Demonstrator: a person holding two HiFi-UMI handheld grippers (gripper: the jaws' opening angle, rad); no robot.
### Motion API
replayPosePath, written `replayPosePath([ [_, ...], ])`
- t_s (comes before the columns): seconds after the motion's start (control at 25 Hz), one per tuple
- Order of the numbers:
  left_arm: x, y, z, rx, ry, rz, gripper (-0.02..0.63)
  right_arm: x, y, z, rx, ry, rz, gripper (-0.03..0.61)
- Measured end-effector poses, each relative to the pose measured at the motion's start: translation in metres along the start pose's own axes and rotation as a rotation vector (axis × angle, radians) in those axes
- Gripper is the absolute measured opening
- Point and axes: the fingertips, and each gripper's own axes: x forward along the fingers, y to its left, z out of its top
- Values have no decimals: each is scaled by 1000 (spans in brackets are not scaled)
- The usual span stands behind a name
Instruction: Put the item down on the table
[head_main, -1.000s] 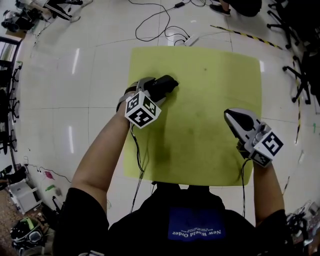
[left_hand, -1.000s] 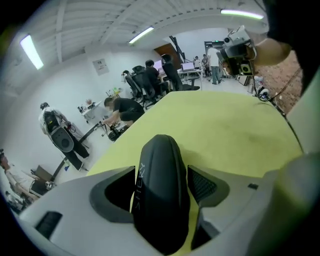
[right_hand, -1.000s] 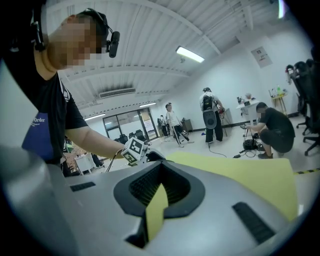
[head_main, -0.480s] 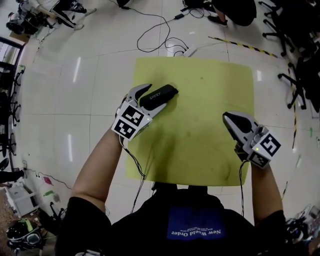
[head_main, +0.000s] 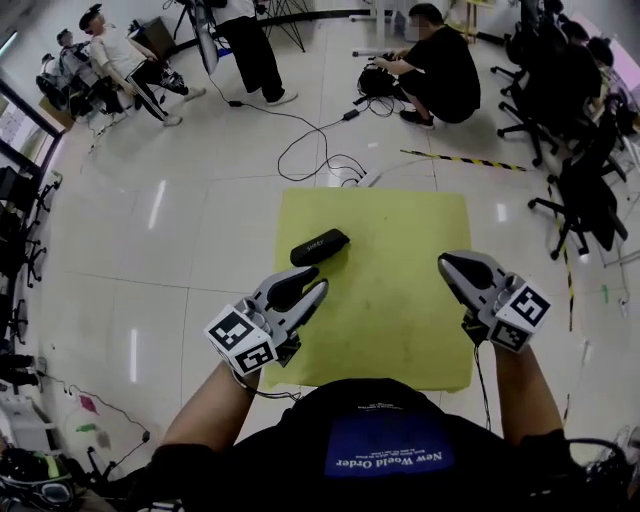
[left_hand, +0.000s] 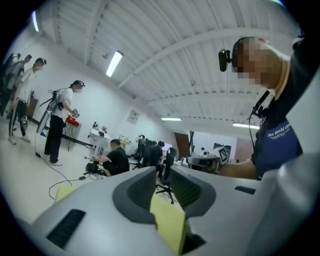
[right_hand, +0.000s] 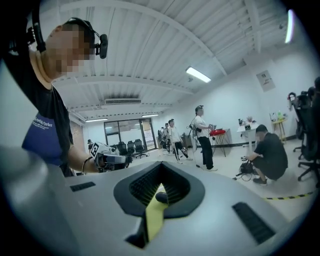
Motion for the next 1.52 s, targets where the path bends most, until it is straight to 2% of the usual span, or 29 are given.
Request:
replayPosePath([
  [0.04, -5, -9, 5, -16, -21, -5, 61, -4, 6, 6, -1, -8, 1, -12],
  [0.12, -15, -28, 14, -21, -41, -30, 6, -11, 21, 16, -7, -25, 9, -14],
  [0.28, -34, -54, 28, -5, -70, -61, 6, -17, 49, 27, 29, -66, 45, -14],
  [0.56, -45, -59, 22, -18, -78, -18, 6, -21, 62, -7, 84, -25, 33, -14],
  [0.72, -46, -58, 22, -18, -75, -20, 6, -17, 61, -13, 51, 7, 28, -14],
  [0.88, -45, -55, 20, -21, -66, -11, 8, -9, 65, -5, 82, -24, 41, -15],
  [1.36, -36, -54, 21, -7, -56, -36, 8, -12, 58, -3, 50, -6, 44, -15],
  [1.52, -33, -52, 23, 4, -53, -40, 6, -10, 53, -6, 9, 15, 42, -15],
])
